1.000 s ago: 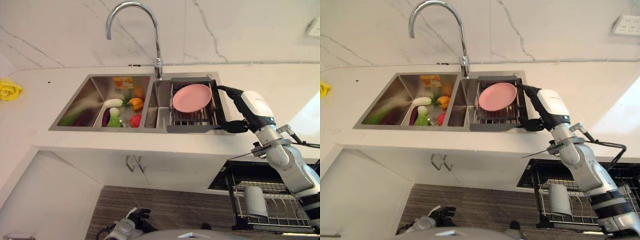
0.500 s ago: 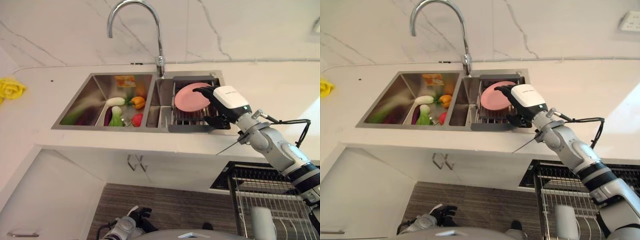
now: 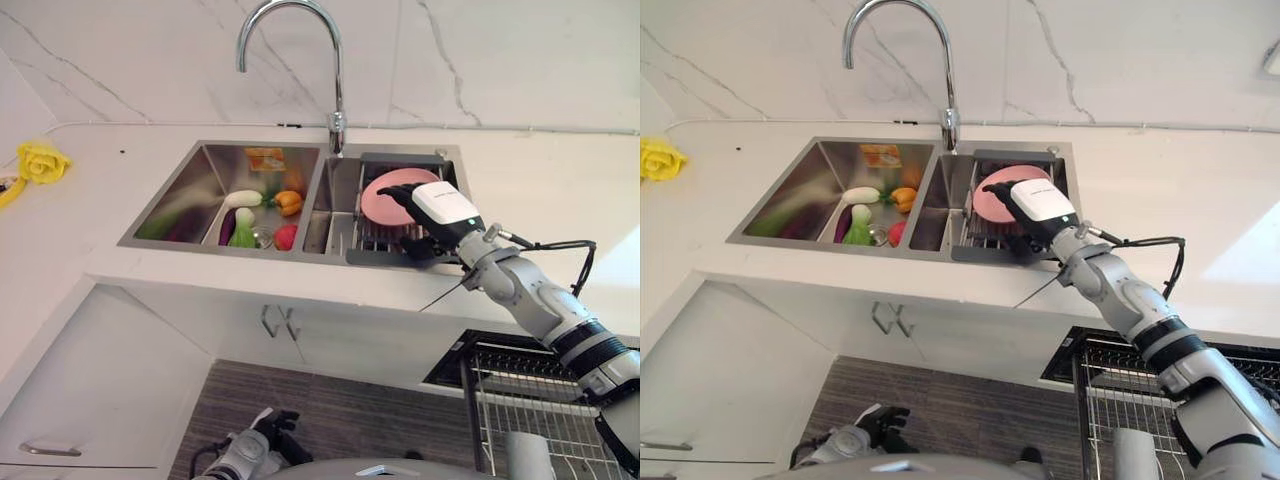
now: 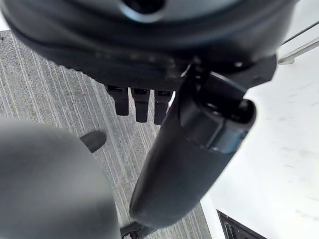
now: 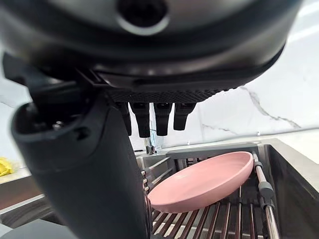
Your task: Place the dishes in the dishwasher.
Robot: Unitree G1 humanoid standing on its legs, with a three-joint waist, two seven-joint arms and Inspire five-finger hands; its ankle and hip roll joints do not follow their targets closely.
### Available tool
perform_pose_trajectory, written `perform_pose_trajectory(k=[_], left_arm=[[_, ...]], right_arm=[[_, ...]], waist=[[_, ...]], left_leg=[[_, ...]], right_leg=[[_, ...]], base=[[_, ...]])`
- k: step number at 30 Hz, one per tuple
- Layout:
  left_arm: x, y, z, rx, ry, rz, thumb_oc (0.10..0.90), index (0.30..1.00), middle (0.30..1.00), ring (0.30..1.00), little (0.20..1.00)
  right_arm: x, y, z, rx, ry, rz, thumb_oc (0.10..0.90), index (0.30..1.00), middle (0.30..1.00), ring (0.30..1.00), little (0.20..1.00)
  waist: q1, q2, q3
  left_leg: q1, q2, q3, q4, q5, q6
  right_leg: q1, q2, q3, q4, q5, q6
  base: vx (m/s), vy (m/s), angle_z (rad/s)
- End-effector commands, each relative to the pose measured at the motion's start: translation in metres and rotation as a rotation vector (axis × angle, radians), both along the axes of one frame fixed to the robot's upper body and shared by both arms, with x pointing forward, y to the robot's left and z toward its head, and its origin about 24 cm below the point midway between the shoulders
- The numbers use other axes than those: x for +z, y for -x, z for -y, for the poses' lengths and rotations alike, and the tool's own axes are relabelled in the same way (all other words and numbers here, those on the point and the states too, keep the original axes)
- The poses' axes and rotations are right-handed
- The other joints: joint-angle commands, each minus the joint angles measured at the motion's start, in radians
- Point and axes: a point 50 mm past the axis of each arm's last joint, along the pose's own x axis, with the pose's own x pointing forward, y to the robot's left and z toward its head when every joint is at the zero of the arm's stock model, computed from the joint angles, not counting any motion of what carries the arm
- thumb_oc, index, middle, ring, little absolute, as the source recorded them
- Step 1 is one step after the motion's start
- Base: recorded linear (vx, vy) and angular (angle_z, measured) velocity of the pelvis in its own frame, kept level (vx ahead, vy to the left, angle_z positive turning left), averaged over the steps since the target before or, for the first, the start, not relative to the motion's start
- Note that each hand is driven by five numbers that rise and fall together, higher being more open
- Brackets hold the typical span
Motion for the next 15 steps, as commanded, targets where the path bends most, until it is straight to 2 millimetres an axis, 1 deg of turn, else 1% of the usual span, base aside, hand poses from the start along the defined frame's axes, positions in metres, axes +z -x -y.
perform_pose_trajectory(k=[1,3,5,7,15], left_arm=[[-0.002,0.012,-0.028,-0.101,-0.122,-0.053,0.800,0.900,0.900,0.900,0.900],[-0.002,0.012,-0.029,-0.104,-0.124,-0.053,0.800,0.900,0.900,0.900,0.900],[-0.002,0.012,-0.029,-0.106,-0.125,-0.052,0.800,0.900,0.900,0.900,0.900],[-0.002,0.011,-0.029,-0.110,-0.128,-0.048,0.800,0.900,0.900,0.900,0.900],[-0.002,0.010,-0.027,-0.128,-0.132,-0.042,0.800,0.900,0.900,0.900,0.900]], right_arm=[[0.027,-0.022,-0.016,0.018,0.032,0.125,0.800,0.900,0.900,0.900,0.900],[0.020,-0.023,-0.015,0.007,0.046,0.104,0.800,0.900,0.900,0.900,0.900],[0.017,-0.024,-0.015,0.003,0.051,0.096,0.800,0.900,0.900,0.900,0.900],[0.007,-0.026,-0.018,-0.006,0.067,0.061,0.800,0.900,0.900,0.900,0.900],[-0.009,-0.033,-0.028,-0.035,0.089,0.020,0.800,0.900,0.900,0.900,0.900]], waist=[[0.029,-0.104,-0.035],[0.030,-0.106,-0.035],[0.031,-0.106,-0.035],[0.035,-0.108,-0.035],[0.045,-0.110,-0.034]], left_leg=[[0.055,0.016,-0.008,0.004,-0.044,-0.060],[0.055,0.016,-0.010,0.004,-0.044,-0.060],[0.055,0.015,-0.010,0.004,-0.044,-0.060],[0.054,0.016,-0.011,0.004,-0.045,-0.060],[0.053,0.016,-0.019,0.004,-0.047,-0.059]], right_leg=[[0.036,-0.025,-0.013,0.017,-0.078,0.019],[0.037,-0.025,-0.014,0.017,-0.079,0.018],[0.038,-0.025,-0.015,0.017,-0.079,0.019],[0.038,-0.024,-0.018,0.017,-0.081,0.018],[0.041,-0.025,-0.022,0.017,-0.083,0.018]], base=[[0.02,-0.002,0.07],[0.01,-0.001,0.06],[0.00,0.000,0.00],[0.00,0.000,0.00],[0.00,0.001,0.01]])
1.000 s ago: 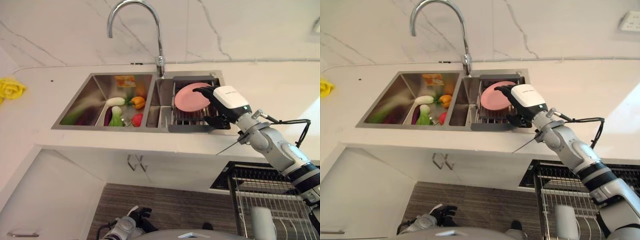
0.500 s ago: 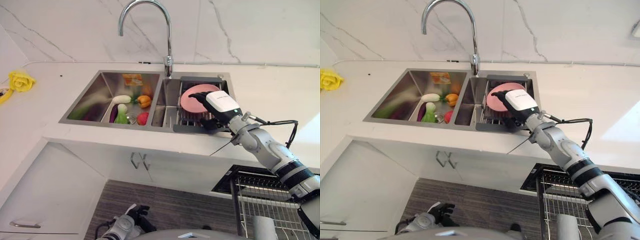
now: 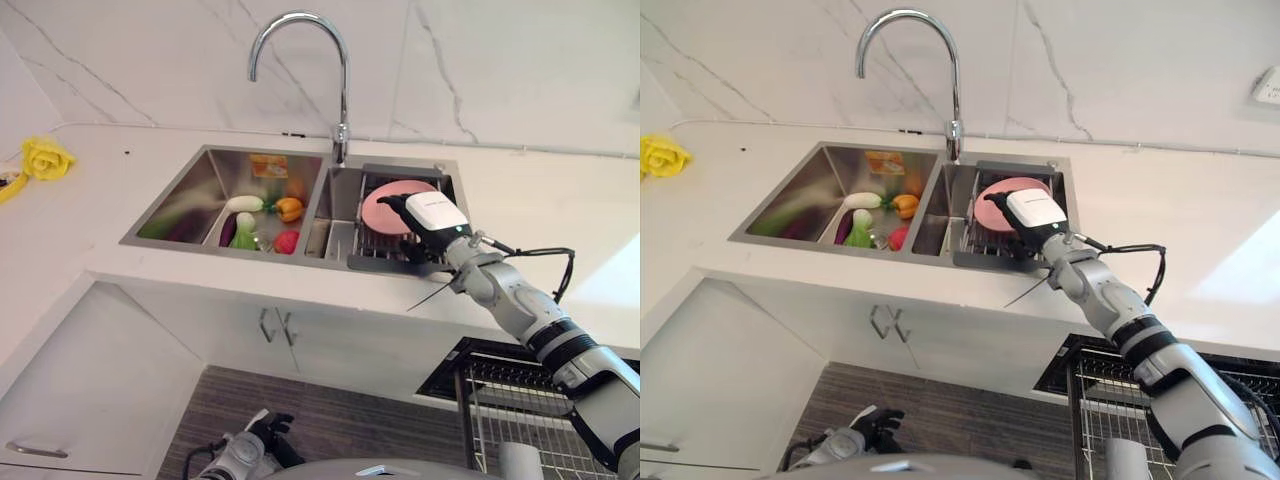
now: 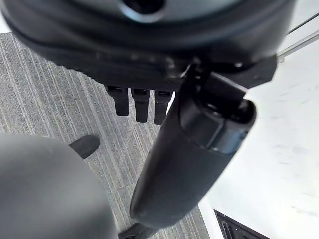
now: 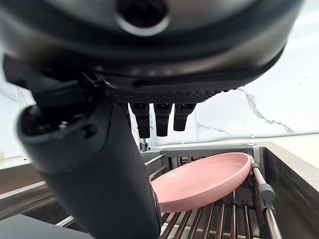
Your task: Place the dishes in the dishwasher.
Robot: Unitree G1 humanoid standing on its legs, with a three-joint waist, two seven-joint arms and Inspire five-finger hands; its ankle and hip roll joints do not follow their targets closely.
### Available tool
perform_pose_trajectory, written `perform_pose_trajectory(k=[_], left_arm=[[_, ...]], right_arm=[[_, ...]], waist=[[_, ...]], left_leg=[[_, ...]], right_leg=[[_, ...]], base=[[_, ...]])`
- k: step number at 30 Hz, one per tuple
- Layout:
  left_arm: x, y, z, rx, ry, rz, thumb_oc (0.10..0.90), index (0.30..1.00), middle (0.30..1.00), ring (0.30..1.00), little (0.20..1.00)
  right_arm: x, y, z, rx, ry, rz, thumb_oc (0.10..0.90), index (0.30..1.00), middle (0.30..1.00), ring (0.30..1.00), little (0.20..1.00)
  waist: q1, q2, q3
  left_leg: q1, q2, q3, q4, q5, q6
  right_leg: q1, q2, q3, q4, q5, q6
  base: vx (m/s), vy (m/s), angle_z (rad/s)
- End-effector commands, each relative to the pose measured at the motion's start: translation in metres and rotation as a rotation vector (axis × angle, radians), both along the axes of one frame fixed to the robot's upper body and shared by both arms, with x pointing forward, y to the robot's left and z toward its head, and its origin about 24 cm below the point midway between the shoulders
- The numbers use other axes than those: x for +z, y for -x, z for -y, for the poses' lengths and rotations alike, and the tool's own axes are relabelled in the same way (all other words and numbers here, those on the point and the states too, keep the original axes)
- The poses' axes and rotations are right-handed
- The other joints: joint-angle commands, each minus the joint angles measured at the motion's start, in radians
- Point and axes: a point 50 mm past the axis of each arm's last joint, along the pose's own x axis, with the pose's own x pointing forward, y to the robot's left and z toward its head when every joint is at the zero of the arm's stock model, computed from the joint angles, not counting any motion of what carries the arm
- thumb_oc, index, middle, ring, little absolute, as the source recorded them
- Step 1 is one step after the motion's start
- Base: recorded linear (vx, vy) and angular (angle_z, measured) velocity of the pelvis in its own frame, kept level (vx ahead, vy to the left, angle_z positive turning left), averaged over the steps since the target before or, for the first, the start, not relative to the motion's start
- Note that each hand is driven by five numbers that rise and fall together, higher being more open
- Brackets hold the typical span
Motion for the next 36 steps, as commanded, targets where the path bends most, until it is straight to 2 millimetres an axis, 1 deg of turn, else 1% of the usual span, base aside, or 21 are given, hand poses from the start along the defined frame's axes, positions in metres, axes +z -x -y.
perform_pose_trajectory(k=[1,5,6,7,8,9,13,16,20,21,22,24,28,29,30,32,34,36], left_arm=[[-0.001,0.006,-0.019,-0.087,-0.094,-0.041,0.800,0.900,0.900,0.900,0.900],[-0.001,0.005,-0.018,-0.100,-0.098,-0.036,0.800,0.900,0.900,0.900,0.900],[-0.001,0.005,-0.017,-0.105,-0.098,-0.036,0.800,0.900,0.900,0.900,0.900],[-0.001,0.005,-0.017,-0.107,-0.098,-0.036,0.800,0.900,0.900,0.900,0.900],[-0.001,0.005,-0.017,-0.107,-0.099,-0.036,0.800,0.900,0.900,0.900,0.900],[-0.001,0.005,-0.017,-0.107,-0.100,-0.034,0.800,0.900,0.900,0.900,0.900],[-0.001,0.003,-0.016,-0.109,-0.104,-0.026,0.800,0.900,0.900,0.900,0.900],[-0.001,0.002,-0.015,-0.105,-0.108,-0.020,0.800,0.900,0.900,0.900,0.900],[-0.001,0.003,-0.014,-0.105,-0.109,-0.016,0.800,0.900,0.900,0.900,0.900],[-0.001,0.003,-0.014,-0.104,-0.111,-0.016,0.800,0.900,0.900,0.900,0.900],[-0.001,0.004,-0.015,-0.101,-0.115,-0.016,0.800,0.900,0.900,0.900,0.900],[-0.001,0.004,-0.015,-0.097,-0.119,-0.014,0.800,0.900,0.900,0.900,0.900],[-0.001,0.004,-0.017,-0.083,-0.127,-0.010,0.800,0.900,0.900,0.900,0.900],[-0.001,0.004,-0.017,-0.083,-0.127,-0.010,0.800,0.900,0.900,0.900,0.900],[-0.001,0.004,-0.017,-0.077,-0.128,-0.010,0.800,0.900,0.900,0.900,0.900],[-0.001,0.004,-0.018,-0.065,-0.132,-0.007,0.800,0.900,0.900,0.900,0.900],[-0.001,0.004,-0.018,-0.054,-0.135,-0.007,0.800,0.900,0.900,0.900,0.900],[-0.001,0.006,-0.019,-0.033,-0.140,-0.009,0.800,0.900,0.900,0.900,0.900]], right_arm=[[0.013,-0.022,-0.019,0.029,0.084,0.056,0.800,0.900,0.900,0.900,0.900],[0.006,-0.025,-0.025,0.016,0.094,0.034,0.800,0.900,0.900,0.900,0.900],[0.005,-0.026,-0.025,0.004,0.095,0.034,0.712,0.768,0.768,0.768,0.768],[0.004,-0.026,-0.026,0.000,0.093,0.039,0.488,0.432,0.432,0.432,0.432],[0.004,-0.026,-0.026,0.000,0.093,0.039,0.436,0.354,0.354,0.354,0.354],[0.004,-0.026,-0.026,-0.003,0.094,0.046,0.400,0.300,0.300,0.300,0.300],[0.002,-0.027,-0.022,-0.043,0.101,0.077,0.400,0.300,0.300,0.300,0.300],[0.003,-0.025,-0.015,-0.085,0.077,0.112,0.400,0.300,0.300,0.300,0.300],[0.007,-0.023,-0.008,-0.121,0.039,0.151,0.400,0.300,0.300,0.300,0.300],[0.011,-0.023,-0.005,-0.134,0.021,0.173,0.400,0.300,0.300,0.300,0.300],[0.019,-0.021,0.001,-0.154,-0.015,0.221,0.400,0.300,0.300,0.300,0.300],[0.030,-0.019,0.005,-0.169,-0.055,0.279,0.400,0.300,0.300,0.300,0.300],[0.054,-0.015,0.011,-0.177,-0.134,0.395,0.400,0.300,0.300,0.300,0.300],[0.054,-0.014,0.012,-0.178,-0.134,0.395,0.400,0.300,0.300,0.300,0.300],[0.059,-0.013,0.013,-0.178,-0.151,0.421,0.400,0.300,0.300,0.300,0.300],[0.076,-0.009,0.014,-0.170,-0.192,0.504,0.400,0.300,0.300,0.300,0.300],[0.089,-0.004,0.014,-0.162,-0.234,0.574,0.400,0.300,0.300,0.300,0.300],[0.107,0.004,0.014,-0.148,-0.308,0.678,0.400,0.300,0.300,0.300,0.300]], waist=[[0.046,-0.076,0.006],[0.052,-0.078,0.007],[0.054,-0.078,0.007],[0.054,-0.078,0.008],[0.054,-0.078,0.008],[0.055,-0.079,0.008],[0.056,-0.078,0.011],[0.053,-0.077,0.011],[0.052,-0.077,0.012],[0.050,-0.076,0.011],[0.048,-0.074,0.011],[0.046,-0.073,0.010],[0.043,-0.071,0.010],[0.044,-0.071,0.010],[0.043,-0.071,0.009],[0.040,-0.069,0.009],[0.038,-0.068,0.009],[0.034,-0.068,0.009]], left_leg=[[0.052,0.013,-0.008,0.004,-0.047,-0.059],[0.049,0.012,-0.011,0.004,-0.047,-0.059],[0.049,0.012,-0.012,0.004,-0.047,-0.059],[0.048,0.012,-0.012,0.004,-0.047,-0.059],[0.048,0.012,-0.012,0.004,-0.047,-0.059],[0.048,0.012,-0.013,0.004,-0.047,-0.059],[0.046,0.011,-0.017,0.004,-0.048,-0.059],[0.046,0.010,-0.019,0.004,-0.050,-0.058],[0.050,0.010,-0.019,0.004,-0.052,-0.057],[0.051,0.010,-0.019,0.004,-0.053,-0.057],[0.054,0.009,-0.018,0.004,-0.055,-0.056],[0.056,0.011,-0.017,0.004,-0.056,-0.056],[0.059,0.011,-0.016,0.004,-0.058,-0.055],[0.059,0.011,-0.016,0.004,-0.058,-0.055],[0.060,0.011,-0.015,0.004,-0.059,-0.055],[0.063,0.011,-0.011,0.004,-0.060,-0.054],[0.066,0.012,-0.008,0.004,-0.062,-0.054],[0.070,0.012,-0.002,0.004,-0.063,-0.053]], right_leg=[[0.034,-0.027,-0.009,0.017,-0.080,0.023],[0.034,-0.027,-0.011,0.017,-0.081,0.023],[0.034,-0.027,-0.012,0.017,-0.081,0.022],[0.034,-0.027,-0.012,0.017,-0.082,0.022],[0.034,-0.027,-0.012,0.017,-0.082,0.022],[0.034,-0.027,-0.012,0.017,-0.082,0.022],[0.033,-0.027,-0.014,0.017,-0.083,0.022],[0.034,-0.027,-0.014,0.017,-0.084,0.021],[0.037,-0.026,-0.016,0.017,-0.086,0.022],[0.037,-0.026,-0.015,0.017,-0.086,0.021],[0.040,-0.025,-0.017,0.017,-0.087,0.021],[0.041,-0.026,-0.017,0.017,-0.088,0.020],[0.041,-0.025,-0.015,0.017,-0.088,0.020],[0.041,-0.025,-0.015,0.017,-0.088,0.020],[0.041,-0.025,-0.014,0.017,-0.088,0.020],[0.041,-0.025,-0.012,0.017,-0.088,0.020],[0.041,-0.024,-0.008,0.017,-0.088,0.020],[0.041,-0.022,-0.003,0.017,-0.087,0.020]], base=[[0.00,0.000,0.00],[0.00,-0.001,0.01],[0.01,-0.003,0.05],[0.01,0.000,0.06],[0.01,-0.002,0.04],[0.00,0.000,0.00],[0.00,0.000,0.00],[0.00,0.000,0.00],[0.00,0.000,0.00],[0.00,0.000,0.00],[0.00,0.000,0.00],[0.00,0.000,0.00],[0.00,0.000,0.00],[0.00,0.000,0.00],[0.00,0.000,0.00],[0.00,0.000,0.00],[0.00,0.000,0.00],[0.00,0.000,0.00]])
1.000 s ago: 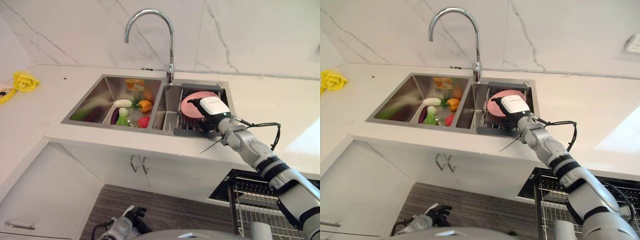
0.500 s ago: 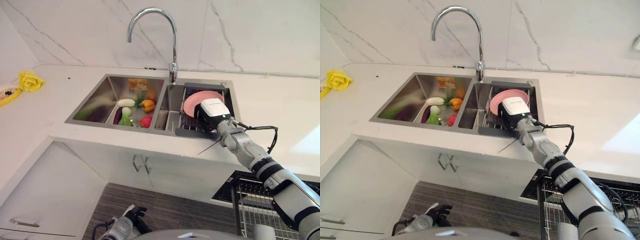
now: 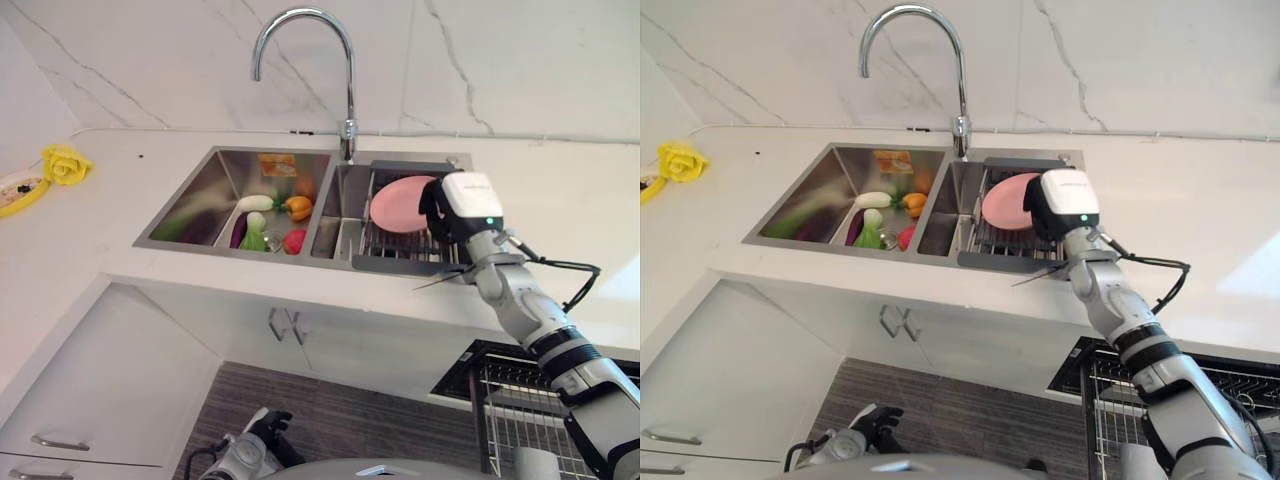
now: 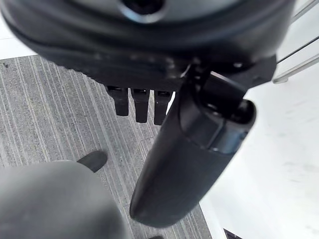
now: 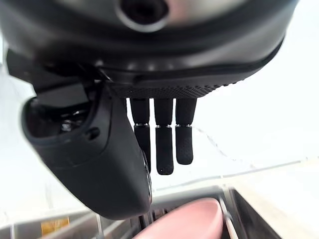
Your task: Place the dishes in the dishwasher.
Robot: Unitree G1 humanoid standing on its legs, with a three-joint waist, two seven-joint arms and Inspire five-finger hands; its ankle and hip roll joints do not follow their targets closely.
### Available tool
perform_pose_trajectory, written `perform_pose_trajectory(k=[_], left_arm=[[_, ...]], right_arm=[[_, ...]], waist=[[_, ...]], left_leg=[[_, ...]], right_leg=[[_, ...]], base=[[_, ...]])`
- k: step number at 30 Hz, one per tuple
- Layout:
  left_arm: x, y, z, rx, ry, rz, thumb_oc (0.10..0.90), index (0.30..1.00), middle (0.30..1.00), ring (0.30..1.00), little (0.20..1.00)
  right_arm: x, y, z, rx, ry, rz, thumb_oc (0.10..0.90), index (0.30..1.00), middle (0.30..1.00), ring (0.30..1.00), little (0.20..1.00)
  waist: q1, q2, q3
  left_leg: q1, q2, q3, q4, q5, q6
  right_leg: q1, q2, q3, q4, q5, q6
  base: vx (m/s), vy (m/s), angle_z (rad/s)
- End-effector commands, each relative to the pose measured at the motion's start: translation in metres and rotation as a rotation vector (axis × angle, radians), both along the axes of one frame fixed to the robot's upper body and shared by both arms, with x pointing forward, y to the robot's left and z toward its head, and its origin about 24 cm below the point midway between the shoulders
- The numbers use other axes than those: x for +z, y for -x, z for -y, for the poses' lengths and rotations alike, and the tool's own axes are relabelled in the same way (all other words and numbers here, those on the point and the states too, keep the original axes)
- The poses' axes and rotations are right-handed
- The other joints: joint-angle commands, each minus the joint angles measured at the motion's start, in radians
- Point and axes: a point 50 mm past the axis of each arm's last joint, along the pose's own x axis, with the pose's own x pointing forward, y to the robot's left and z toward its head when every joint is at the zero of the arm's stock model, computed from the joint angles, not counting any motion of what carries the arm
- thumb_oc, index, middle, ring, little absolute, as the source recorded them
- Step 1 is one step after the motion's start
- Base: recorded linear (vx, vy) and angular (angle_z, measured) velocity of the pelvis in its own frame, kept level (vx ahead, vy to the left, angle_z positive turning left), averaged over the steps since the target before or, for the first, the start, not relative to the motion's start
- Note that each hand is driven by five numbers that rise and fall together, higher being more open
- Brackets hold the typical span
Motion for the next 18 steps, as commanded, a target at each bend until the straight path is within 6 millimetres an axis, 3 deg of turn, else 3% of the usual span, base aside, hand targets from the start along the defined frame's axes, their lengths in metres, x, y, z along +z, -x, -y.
perform_pose_trajectory(k=[1,7,18], left_arm=[[-0.001,0.005,-0.021,-0.046,-0.110,-0.043,0.800,0.900,0.900,0.900,0.900],[-0.002,0.008,-0.024,0.001,-0.116,-0.044,0.800,0.900,0.900,0.900,0.900],[-0.003,0.012,-0.024,0.051,-0.111,-0.051,0.800,0.900,0.900,0.900,0.900]], right_arm=[[0.073,0.000,-0.010,0.058,-0.150,0.380,0.400,0.300,0.300,0.300,0.300],[0.090,0.017,-0.005,0.076,-0.222,0.504,0.400,0.300,0.300,0.300,0.300],[0.082,0.048,0.002,0.190,-0.591,0.537,0.400,0.300,0.300,0.300,0.300]], waist=[[0.024,-0.121,0.003],[0.012,-0.119,0.002],[-0.017,-0.111,0.006]], left_leg=[[0.081,0.011,0.011,0.004,-0.064,-0.052],[0.090,0.011,0.020,0.004,-0.066,-0.050],[0.098,0.009,0.036,0.004,-0.070,-0.049]], right_leg=[[0.043,-0.023,0.009,0.017,-0.080,0.021],[0.041,-0.021,0.019,0.017,-0.078,0.019],[0.038,-0.019,0.032,0.017,-0.076,0.020]], base=[[0.00,0.000,0.00],[0.00,-0.001,-0.02],[0.00,0.002,-0.04]])
